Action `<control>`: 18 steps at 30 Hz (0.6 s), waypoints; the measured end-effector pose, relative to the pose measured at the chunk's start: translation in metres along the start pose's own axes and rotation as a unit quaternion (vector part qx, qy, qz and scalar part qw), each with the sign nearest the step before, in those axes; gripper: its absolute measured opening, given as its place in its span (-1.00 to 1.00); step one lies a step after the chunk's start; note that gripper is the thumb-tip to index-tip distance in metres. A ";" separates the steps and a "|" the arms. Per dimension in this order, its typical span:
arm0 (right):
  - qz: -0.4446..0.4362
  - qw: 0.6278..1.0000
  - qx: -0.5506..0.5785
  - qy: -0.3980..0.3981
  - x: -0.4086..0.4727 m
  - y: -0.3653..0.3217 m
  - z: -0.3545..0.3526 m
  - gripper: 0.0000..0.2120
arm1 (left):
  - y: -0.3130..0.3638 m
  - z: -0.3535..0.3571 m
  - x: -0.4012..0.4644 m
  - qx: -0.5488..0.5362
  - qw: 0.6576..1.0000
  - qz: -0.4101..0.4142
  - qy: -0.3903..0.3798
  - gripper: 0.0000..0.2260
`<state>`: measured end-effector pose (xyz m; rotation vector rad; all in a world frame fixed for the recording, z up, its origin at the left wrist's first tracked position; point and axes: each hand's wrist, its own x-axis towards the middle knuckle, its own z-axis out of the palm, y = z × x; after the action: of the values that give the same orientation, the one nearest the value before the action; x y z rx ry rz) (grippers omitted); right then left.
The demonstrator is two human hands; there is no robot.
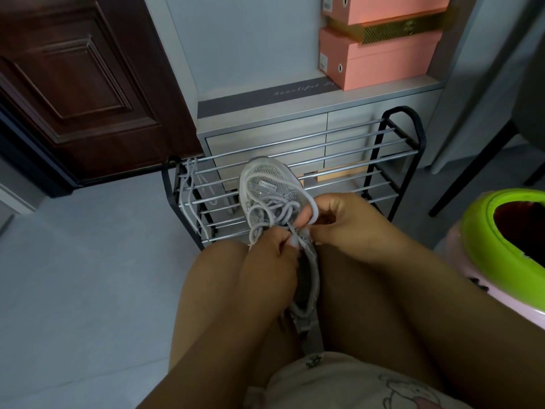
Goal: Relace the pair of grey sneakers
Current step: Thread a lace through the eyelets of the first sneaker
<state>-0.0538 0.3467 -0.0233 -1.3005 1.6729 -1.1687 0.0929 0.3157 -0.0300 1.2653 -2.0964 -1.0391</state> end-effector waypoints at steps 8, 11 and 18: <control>-0.056 0.973 -0.220 -0.047 -0.010 -0.010 0.003 -0.49 | 0.007 -0.028 0.011 0.147 0.972 0.063 -0.170 -0.81; -0.044 0.977 -0.206 -0.031 -0.011 -0.013 0.002 -0.58 | 0.005 -0.036 0.015 0.202 0.950 0.099 -0.214 -0.64; 0.000 0.991 -0.134 -0.019 -0.004 -0.007 0.001 -0.62 | -0.005 -0.077 0.006 -0.344 0.872 -0.079 -0.338 -0.75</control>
<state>-0.0491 0.3501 -0.0168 -1.4733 1.8494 -0.9357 0.1481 0.2812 0.0118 0.7564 -1.7406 -2.3037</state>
